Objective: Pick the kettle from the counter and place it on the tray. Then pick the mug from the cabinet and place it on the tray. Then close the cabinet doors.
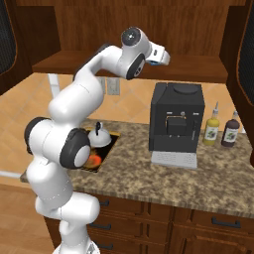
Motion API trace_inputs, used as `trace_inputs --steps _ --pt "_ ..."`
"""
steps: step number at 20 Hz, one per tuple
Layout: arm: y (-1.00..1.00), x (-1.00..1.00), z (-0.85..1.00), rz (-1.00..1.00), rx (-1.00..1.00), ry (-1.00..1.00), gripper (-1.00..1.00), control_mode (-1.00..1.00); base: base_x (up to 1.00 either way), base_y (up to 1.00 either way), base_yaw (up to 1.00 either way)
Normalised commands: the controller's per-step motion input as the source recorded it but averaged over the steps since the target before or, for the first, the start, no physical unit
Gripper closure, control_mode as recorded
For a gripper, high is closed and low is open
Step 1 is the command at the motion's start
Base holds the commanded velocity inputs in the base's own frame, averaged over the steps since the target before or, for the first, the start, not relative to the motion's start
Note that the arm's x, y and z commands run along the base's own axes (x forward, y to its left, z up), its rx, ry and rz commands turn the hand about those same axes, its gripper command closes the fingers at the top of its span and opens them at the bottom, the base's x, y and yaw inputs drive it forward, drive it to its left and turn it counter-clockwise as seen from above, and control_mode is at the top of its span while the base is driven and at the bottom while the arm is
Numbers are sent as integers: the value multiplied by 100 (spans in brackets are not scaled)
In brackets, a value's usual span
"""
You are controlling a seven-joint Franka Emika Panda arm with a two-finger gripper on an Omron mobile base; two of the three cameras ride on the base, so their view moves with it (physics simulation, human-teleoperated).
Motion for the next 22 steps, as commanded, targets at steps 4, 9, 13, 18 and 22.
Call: trace_inputs --steps 4,9,13,18,22 --pt "0 10 0 0 0 0 -100 -100 0 0 0" --pt "-3 13 -1 0 0 0 -100 -100 0 0 0" --pt "-8 9 0 0 0 0 -100 -100 0 0 0" --pt "-6 0 0 0 0 0 -100 -100 0 0 0" --pt "-1 2 -4 0 0 0 -100 -100 0 0 0"
